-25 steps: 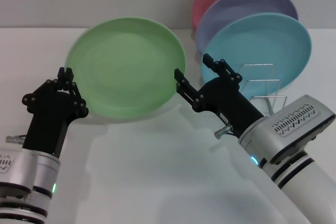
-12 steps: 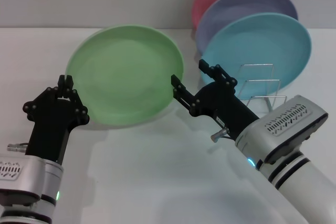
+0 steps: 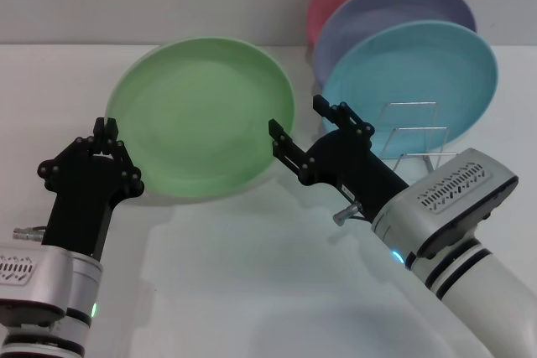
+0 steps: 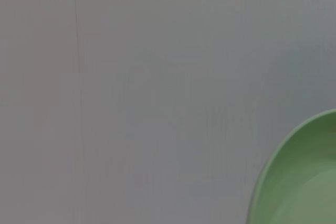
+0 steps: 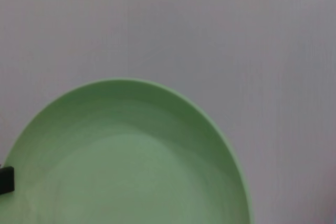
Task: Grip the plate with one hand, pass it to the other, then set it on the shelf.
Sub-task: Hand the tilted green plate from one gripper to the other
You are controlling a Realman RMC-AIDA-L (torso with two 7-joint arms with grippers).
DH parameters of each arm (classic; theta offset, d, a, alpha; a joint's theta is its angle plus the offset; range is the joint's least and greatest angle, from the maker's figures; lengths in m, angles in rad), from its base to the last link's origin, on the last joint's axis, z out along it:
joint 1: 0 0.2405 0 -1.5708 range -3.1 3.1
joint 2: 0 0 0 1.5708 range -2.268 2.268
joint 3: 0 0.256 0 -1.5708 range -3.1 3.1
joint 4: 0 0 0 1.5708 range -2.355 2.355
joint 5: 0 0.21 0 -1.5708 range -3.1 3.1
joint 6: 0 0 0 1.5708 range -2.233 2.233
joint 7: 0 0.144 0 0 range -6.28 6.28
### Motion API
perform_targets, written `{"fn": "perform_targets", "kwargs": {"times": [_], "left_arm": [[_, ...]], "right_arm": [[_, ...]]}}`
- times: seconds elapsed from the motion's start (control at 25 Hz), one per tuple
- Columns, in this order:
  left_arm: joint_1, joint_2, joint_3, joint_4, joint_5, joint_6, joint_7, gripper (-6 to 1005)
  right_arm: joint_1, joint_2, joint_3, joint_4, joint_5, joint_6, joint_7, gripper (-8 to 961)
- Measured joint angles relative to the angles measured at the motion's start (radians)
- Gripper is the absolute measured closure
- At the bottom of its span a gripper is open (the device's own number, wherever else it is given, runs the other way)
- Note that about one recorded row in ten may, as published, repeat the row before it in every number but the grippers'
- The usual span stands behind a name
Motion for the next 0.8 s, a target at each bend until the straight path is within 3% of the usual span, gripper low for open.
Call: {"fn": "perform_targets", "kwargs": {"times": [0.8], "left_arm": [[-0.005,0.000,0.012,0.005,-0.025,-0.007,0.017,894]], "right_arm": [[0.018,0.000,0.026,-0.006,0.001,0.029,0.000,228]]}}
